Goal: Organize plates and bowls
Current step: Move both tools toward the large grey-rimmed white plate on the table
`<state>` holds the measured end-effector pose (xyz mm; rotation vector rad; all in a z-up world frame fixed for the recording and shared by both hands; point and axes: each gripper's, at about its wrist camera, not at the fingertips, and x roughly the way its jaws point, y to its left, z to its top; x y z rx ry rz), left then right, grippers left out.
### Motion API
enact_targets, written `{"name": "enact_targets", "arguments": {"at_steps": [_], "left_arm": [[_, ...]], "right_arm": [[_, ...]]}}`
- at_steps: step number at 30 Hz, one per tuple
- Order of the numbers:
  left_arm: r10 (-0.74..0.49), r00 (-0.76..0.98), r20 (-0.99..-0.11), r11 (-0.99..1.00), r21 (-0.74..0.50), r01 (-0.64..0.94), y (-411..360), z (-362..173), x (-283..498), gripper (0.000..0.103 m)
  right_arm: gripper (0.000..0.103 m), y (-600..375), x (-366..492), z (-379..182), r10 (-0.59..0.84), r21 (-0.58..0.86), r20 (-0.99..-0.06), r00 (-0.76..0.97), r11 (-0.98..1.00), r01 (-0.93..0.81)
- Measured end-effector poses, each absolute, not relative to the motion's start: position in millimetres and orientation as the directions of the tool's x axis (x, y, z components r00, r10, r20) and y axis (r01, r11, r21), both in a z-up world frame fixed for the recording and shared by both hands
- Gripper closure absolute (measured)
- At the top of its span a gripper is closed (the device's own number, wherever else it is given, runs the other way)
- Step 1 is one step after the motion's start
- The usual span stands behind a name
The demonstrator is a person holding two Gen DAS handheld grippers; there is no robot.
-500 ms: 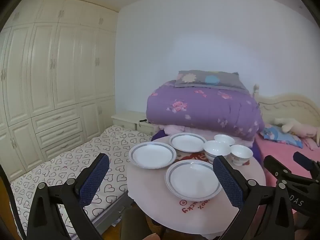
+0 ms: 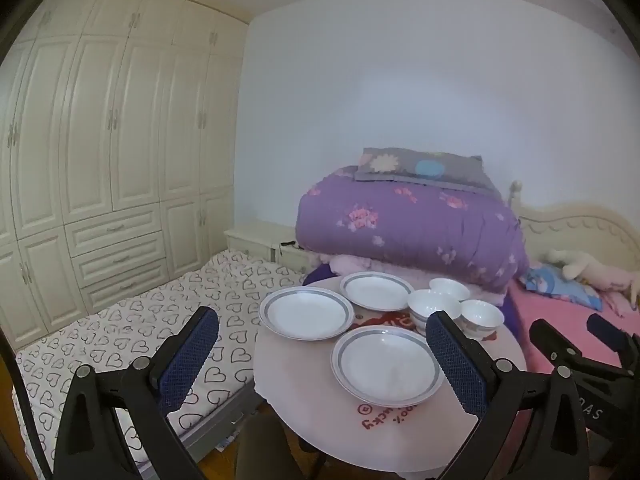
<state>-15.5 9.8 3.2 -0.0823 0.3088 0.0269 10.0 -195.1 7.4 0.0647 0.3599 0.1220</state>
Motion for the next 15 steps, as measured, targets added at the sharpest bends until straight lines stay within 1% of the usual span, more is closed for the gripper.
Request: {"name": "enact_targets", "arguments": {"at_steps": [4, 15], "left_arm": [[0.009, 0.948, -0.319, 0.996, -0.077, -0.036, 8.3, 1.8, -12.1, 0.001], [-0.012, 0.947, -0.322, 0.996, -0.084, -0.016, 7.2, 4.9, -10.1, 0.001]], "right_arm": [[0.0, -197.2, 8.6, 10.8, 0.124, 0.074, -0.333, 0.935, 0.992, -0.106], [0.0, -198.7, 7.2, 12.6, 0.114, 0.072, -0.32, 0.941, 0.993, -0.096]]}}
